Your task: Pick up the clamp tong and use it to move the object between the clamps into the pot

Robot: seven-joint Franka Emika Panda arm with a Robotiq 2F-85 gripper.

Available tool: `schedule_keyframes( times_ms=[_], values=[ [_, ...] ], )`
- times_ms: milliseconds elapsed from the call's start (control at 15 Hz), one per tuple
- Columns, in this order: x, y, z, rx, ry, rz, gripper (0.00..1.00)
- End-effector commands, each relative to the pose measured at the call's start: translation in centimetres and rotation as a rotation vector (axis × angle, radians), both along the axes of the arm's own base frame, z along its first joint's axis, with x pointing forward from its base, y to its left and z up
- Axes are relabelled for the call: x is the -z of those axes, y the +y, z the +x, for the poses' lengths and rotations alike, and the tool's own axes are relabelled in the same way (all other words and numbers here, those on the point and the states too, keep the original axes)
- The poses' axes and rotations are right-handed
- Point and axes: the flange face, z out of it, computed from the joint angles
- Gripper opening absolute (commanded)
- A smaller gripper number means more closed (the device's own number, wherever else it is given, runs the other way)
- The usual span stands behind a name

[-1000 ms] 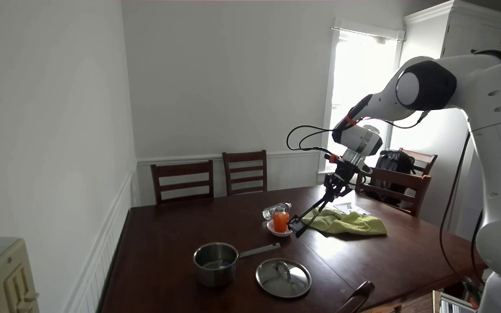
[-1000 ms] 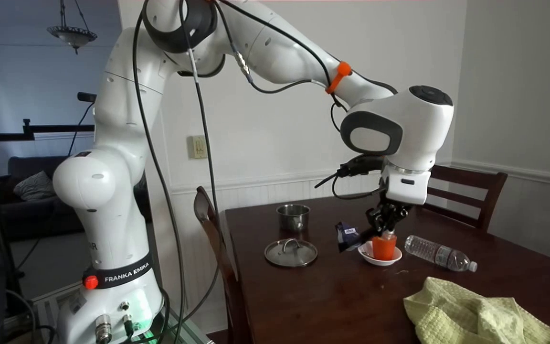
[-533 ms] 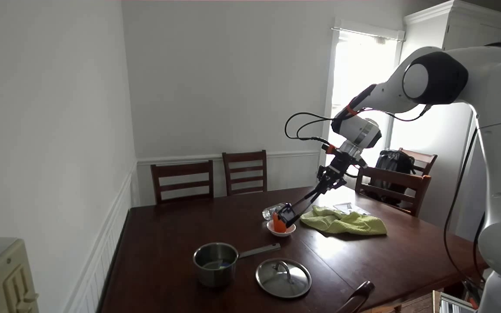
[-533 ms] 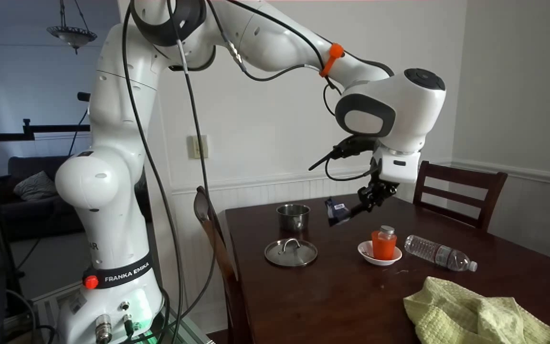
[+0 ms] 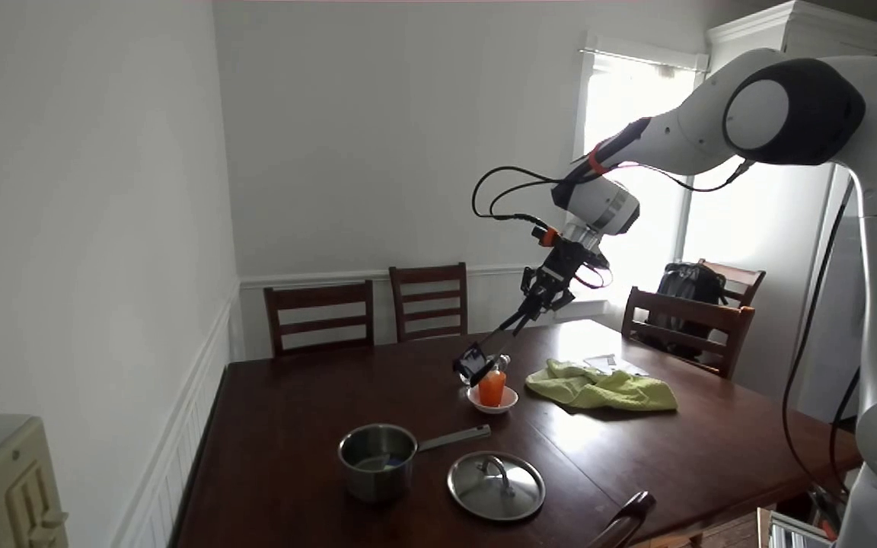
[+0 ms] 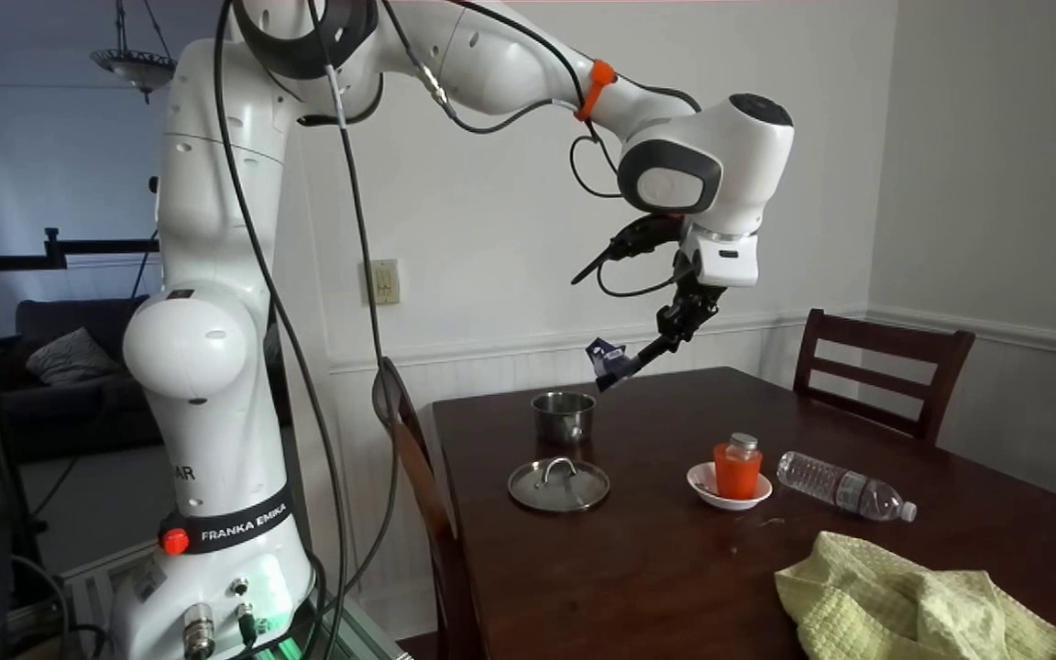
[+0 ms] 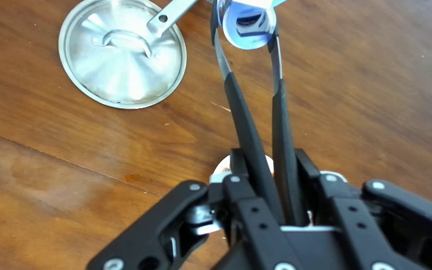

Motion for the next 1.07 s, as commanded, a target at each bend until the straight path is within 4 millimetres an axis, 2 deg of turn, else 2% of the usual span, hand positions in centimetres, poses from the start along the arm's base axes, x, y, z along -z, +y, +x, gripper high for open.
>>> schedule_keyframes(
  times_ms=[0,133,267,400,533,667,1000],
  values=[
    [1.9,1.9,2.5,0.086,0.011,0.023,0.09],
    [3.1,4.2,5.3,0.130,0.005,0.062,0.09],
    [4.4,7.3,7.9,0.133,0.017,0.075,0.09],
    [5.5,10.5,9.8,0.107,0.046,0.079,0.09],
    [6.1,12.7,11.1,0.087,0.061,0.083,0.09],
    [6.4,13.6,11.7,0.084,0.069,0.088,0.09],
    [7.1,13.5,11.5,0.059,0.114,0.101,0.09]
  ],
)
